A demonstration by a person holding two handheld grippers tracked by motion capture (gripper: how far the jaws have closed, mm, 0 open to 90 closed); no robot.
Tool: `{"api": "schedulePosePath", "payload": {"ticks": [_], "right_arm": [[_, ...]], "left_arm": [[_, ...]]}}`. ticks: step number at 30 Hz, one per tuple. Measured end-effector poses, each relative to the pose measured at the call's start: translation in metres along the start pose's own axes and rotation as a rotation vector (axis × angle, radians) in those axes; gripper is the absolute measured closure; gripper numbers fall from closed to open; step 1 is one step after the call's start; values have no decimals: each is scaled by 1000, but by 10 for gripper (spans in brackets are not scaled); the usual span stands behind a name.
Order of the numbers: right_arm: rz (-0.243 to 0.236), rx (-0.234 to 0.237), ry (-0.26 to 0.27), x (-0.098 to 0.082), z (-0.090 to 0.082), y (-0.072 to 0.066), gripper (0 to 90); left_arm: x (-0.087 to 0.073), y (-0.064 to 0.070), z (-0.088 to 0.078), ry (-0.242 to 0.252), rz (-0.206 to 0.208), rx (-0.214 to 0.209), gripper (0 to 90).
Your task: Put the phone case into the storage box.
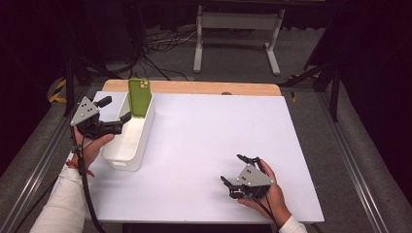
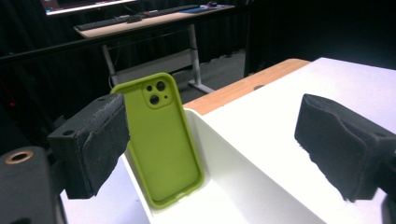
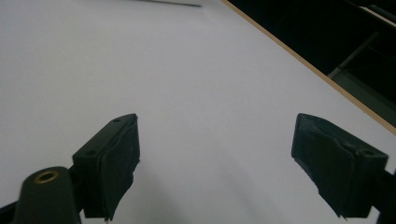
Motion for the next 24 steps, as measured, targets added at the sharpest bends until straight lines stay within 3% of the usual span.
{"api": "schedulePosePath", "payload": {"ticks": [10,16,24], "right_arm": [[3,-2,4,0,-2,-1,159],[9,-10,16,1,-5,1,158],[6,-10,17,1,-7,0,158]], "left_arm": [[3,13,-7,8,7,-19,78],[9,29,-16,38,32,-51,71],[8,45,-21,41,44,-87,63]]}}
Point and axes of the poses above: each handheld gripper's, and its own axes: z roughly forward along the jaws, x roughly out of its top, y roughly to its right, the point moved 8 cm from there along z, roughly forward along the jaws, and after that the axes turned 3 degrees about -y, right-handed, at the moved point
